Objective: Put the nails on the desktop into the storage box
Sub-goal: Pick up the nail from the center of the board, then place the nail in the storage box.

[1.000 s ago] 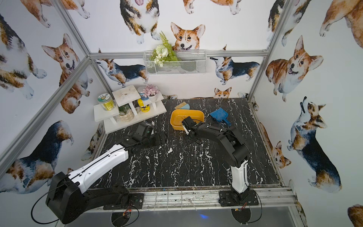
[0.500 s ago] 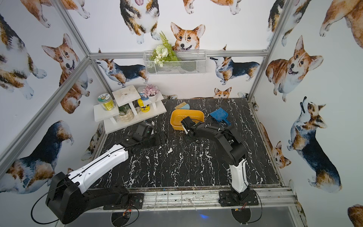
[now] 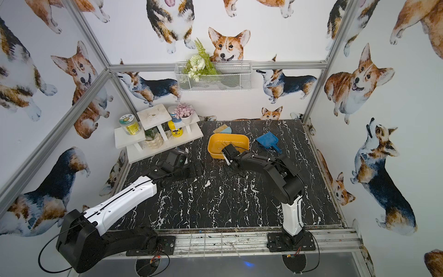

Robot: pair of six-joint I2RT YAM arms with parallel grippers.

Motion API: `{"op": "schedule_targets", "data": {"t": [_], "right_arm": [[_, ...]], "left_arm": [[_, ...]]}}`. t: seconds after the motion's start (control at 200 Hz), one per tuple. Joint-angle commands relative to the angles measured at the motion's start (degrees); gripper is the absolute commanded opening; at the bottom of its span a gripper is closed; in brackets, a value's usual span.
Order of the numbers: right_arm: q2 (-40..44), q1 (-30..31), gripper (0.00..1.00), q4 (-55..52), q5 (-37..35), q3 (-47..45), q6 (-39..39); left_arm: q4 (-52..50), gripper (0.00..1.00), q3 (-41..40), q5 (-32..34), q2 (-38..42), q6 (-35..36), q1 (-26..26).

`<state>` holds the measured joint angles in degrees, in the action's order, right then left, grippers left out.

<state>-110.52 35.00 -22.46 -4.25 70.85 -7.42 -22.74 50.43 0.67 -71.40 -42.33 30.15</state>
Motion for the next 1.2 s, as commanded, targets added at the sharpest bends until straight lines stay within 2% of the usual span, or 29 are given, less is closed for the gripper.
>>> {"op": "schedule_targets", "data": {"t": [0.0,0.39,0.816,1.016,1.196], "right_arm": [[1.0,0.6,0.11,-1.7,0.5,-1.6,-1.2],[3.4,1.8,0.0,-0.9,1.7,-4.1,-2.5],[13.0,2.3,0.0,-3.3,3.9,-5.1,-3.5],[14.9,1.6,0.0,-6.2,1.6,0.9,-1.2],[9.3,-2.3,0.0,-8.5,2.8,11.2,0.6]], "left_arm": [[1.6,1.0,0.5,-0.4,-0.3,0.1,0.0],[1.2,1.0,0.8,-0.1,0.1,0.0,0.0],[1.0,1.0,1.0,0.3,0.3,0.1,0.0],[0.7,1.0,1.7,0.4,0.2,0.3,0.0],[0.3,1.0,2.2,0.5,0.2,0.3,0.0]]}}
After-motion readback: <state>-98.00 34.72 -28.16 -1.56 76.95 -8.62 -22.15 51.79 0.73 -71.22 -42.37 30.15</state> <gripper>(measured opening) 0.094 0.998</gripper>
